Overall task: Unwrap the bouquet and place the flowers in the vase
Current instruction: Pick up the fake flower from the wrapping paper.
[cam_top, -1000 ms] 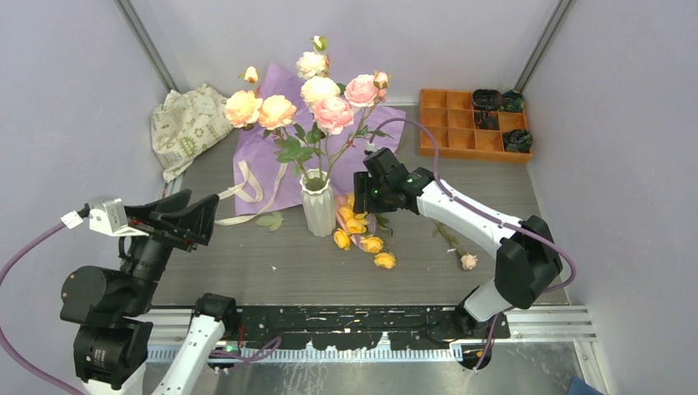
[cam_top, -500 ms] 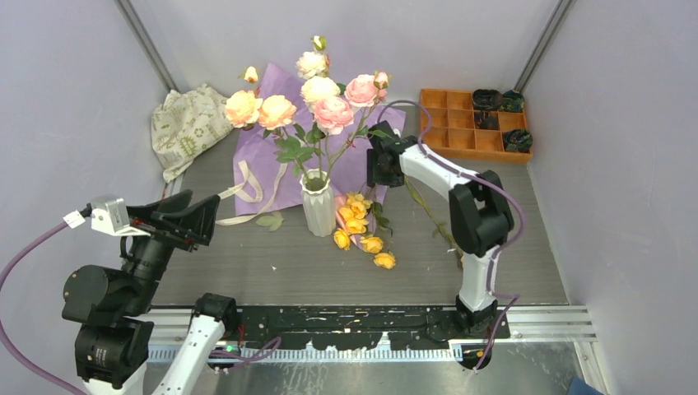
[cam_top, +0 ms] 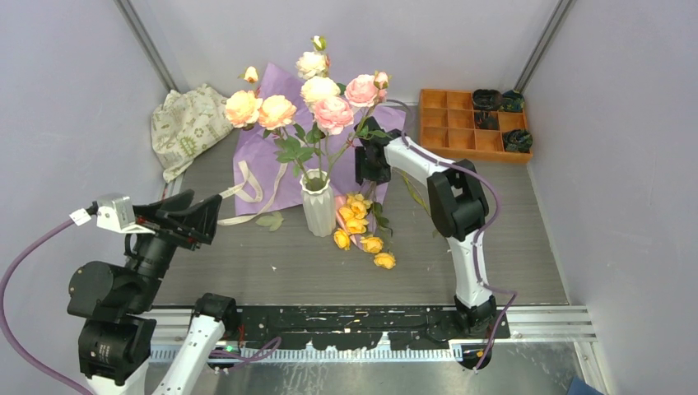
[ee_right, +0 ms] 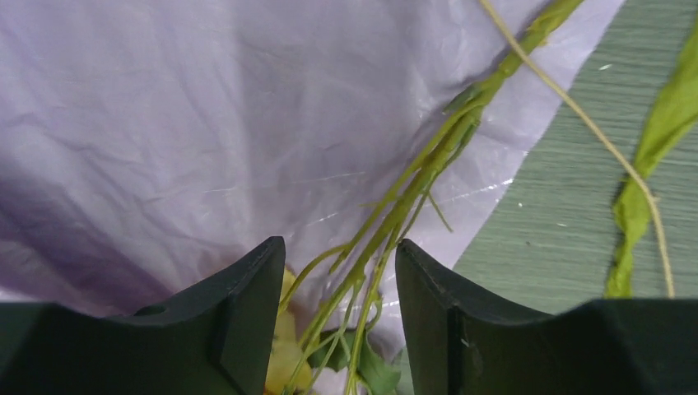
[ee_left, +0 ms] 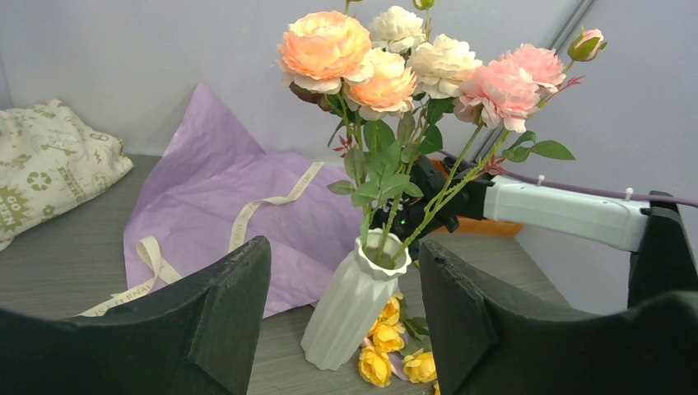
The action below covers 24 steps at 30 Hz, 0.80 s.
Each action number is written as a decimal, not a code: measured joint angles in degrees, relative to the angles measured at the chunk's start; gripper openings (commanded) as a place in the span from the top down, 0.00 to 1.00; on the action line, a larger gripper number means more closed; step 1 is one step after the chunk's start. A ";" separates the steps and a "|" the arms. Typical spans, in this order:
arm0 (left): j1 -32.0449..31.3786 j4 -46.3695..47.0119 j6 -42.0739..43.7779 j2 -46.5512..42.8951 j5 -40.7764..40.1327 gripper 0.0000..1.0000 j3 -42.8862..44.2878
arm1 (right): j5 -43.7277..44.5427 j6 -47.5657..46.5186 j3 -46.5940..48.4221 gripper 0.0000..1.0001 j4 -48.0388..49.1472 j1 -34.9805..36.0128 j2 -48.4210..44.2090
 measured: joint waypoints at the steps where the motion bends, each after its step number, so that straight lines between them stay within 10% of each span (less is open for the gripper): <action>1: 0.00 0.00 0.02 -0.04 -0.02 0.33 0.00 | -0.37 0.00 0.39 0.47 -0.35 -0.07 1.16; 7: 0.00 -0.04 0.17 -0.57 -0.52 0.33 0.00 | -2.38 0.28 1.11 0.99 -1.36 -0.42 3.61; 24: 0.00 -0.02 0.28 -0.74 -0.92 0.33 0.00 | -2.27 9.25 -12.26 0.99 3.98 -0.42 -22.34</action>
